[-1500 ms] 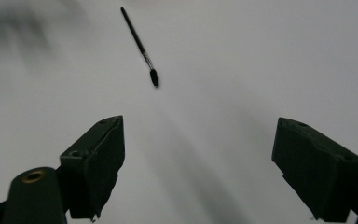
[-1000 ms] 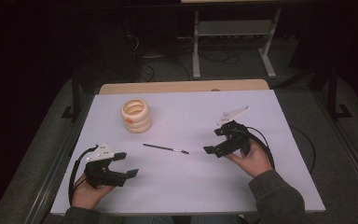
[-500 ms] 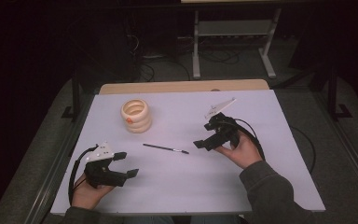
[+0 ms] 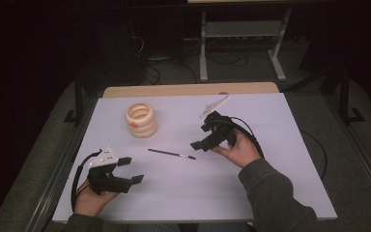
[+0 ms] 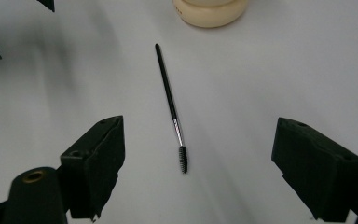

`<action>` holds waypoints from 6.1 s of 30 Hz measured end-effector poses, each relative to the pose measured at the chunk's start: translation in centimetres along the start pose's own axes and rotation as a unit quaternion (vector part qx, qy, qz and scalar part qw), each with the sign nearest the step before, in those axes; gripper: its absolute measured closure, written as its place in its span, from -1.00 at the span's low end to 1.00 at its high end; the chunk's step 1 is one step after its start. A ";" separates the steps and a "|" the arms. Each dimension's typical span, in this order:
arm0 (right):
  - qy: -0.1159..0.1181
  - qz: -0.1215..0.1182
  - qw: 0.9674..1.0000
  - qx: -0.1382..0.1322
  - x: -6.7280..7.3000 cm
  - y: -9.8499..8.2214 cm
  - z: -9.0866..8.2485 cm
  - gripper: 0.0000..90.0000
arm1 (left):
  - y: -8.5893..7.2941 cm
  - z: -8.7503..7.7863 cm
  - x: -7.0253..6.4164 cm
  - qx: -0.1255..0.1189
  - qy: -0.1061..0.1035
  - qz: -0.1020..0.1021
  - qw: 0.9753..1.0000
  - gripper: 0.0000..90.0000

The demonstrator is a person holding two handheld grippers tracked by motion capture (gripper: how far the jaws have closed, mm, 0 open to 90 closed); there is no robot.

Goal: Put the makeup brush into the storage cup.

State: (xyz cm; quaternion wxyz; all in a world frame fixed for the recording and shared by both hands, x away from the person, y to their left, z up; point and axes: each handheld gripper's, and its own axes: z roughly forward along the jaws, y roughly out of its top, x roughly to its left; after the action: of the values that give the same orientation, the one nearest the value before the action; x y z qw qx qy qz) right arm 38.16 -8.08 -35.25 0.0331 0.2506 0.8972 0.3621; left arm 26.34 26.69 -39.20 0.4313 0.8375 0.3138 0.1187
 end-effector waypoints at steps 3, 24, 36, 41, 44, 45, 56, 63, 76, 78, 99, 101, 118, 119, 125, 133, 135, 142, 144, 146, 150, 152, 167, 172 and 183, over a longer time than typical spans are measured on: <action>0.001 -0.006 1.000 0.001 0.0 0.5 0.3 -0.64 | 0.0 0.0 0.0 -0.001 0.000 -0.002 1.000 -0.53; 0.012 -0.034 0.999 0.016 0.5 3.3 3.2 -0.63 | 0.1 -0.1 0.0 0.000 0.000 0.004 1.000 -0.53; 0.020 -0.054 0.998 0.031 1.5 4.7 6.3 -0.54 | 0.2 0.0 0.0 -0.002 -0.001 0.001 1.000 -0.53; 0.016 -0.057 0.997 0.046 1.8 5.1 7.4 -0.50 | 0.2 -0.1 -0.1 -0.004 -0.001 0.000 1.000 -0.53; 0.018 -0.062 0.997 0.050 1.7 5.2 7.9 -0.46 | 0.2 -0.1 -0.1 -0.004 -0.001 0.001 1.000 -0.53; 0.016 -0.063 0.996 0.054 1.7 5.2 8.2 -0.42 | 0.2 -0.1 0.0 -0.004 -0.001 0.002 1.000 -0.53; 0.021 -0.075 0.993 0.094 1.5 4.7 10.5 -0.22 | 0.3 0.0 -0.1 -0.004 -0.002 0.002 1.000 -0.52; 0.026 -0.078 0.989 0.124 1.5 4.2 11.6 0.00 | 0.2 0.0 0.0 -0.004 -0.003 0.002 1.000 -0.52; 0.022 -0.115 0.980 0.162 1.9 3.8 13.0 0.38 | 0.2 0.2 0.0 0.000 -0.004 0.004 1.000 -0.51; 0.022 -0.119 0.979 0.164 1.9 3.8 13.2 0.46 | 0.2 0.1 0.1 -0.001 -0.004 0.004 1.000 -0.50; 0.025 -0.142 0.971 0.189 2.4 4.2 13.7 0.89 | 0.3 0.3 -0.1 0.002 -0.006 0.006 1.000 -0.50; 0.028 -0.138 0.971 0.191 2.3 4.3 13.7 0.89 | 0.3 0.3 -0.1 0.003 -0.006 0.007 1.000 -0.50; 0.045 -0.133 0.973 0.185 2.2 4.3 13.0 0.89 | 0.4 0.2 0.0 0.001 -0.003 0.009 1.000 -0.50; 0.047 -0.134 0.973 0.184 2.2 4.3 12.8 0.89 | 0.4 0.2 0.0 0.001 -0.003 0.010 1.000 -0.49; 0.054 -0.142 0.974 0.168 2.3 4.5 11.7 0.89 | 0.4 0.1 0.0 0.002 -0.002 0.012 1.000 -0.49; 0.059 -0.146 0.976 0.152 2.7 4.5 9.8 0.89 | 0.6 0.2 -0.3 0.000 -0.006 0.012 1.000 -0.48; 0.062 -0.151 0.976 0.145 3.0 4.4 9.0 0.89 | 0.7 0.3 -0.4 0.002 -0.007 0.016 1.000 -0.47; 0.065 -0.168 0.974 0.137 3.9 3.8 7.6 0.89 | 0.8 0.4 -0.7 0.003 -0.014 0.022 1.000 -0.45; 0.069 -0.167 0.974 0.135 4.1 3.7 7.4 0.89 | 0.9 0.4 -0.8 0.004 -0.014 0.025 1.000 -0.45; 0.071 -0.174 0.973 0.134 4.6 3.4 6.9 0.89 | 1.0 0.4 -0.9 0.007 -0.015 0.031 0.999 -0.43; 0.074 -0.183 0.971 0.133 5.3 3.1 6.6 0.89 | 1.1 0.4 -1.1 0.006 -0.019 0.034 0.999 -0.38; 0.077 -0.192 0.969 0.133 6.0 2.7 6.2 0.89 | 1.2 0.6 -1.3 0.004 -0.021 0.035 0.999 -0.37; 0.087 -0.205 0.967 0.122 7.4 -0.1 4.1 0.89 | 3.1 1.5 -3.2 0.020 -0.053 0.078 0.995 -0.23; 0.094 -0.202 0.967 0.120 7.5 -1.0 3.3 0.89 | 4.3 2.2 -3.9 0.044 -0.071 0.111 0.990 -0.13; 0.112 -0.213 0.964 0.116 8.3 -1.5 3.4 0.89 | 5.6 4.6 -4.8 0.110 -0.099 0.162 0.976 0.09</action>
State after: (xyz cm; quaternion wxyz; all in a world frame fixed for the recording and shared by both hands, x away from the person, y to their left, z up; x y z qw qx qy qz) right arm 31.06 -2.90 -37.70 -0.0206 0.0138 0.9637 0.2657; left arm 27.12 18.25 -37.19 0.3402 0.9273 0.1406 0.0679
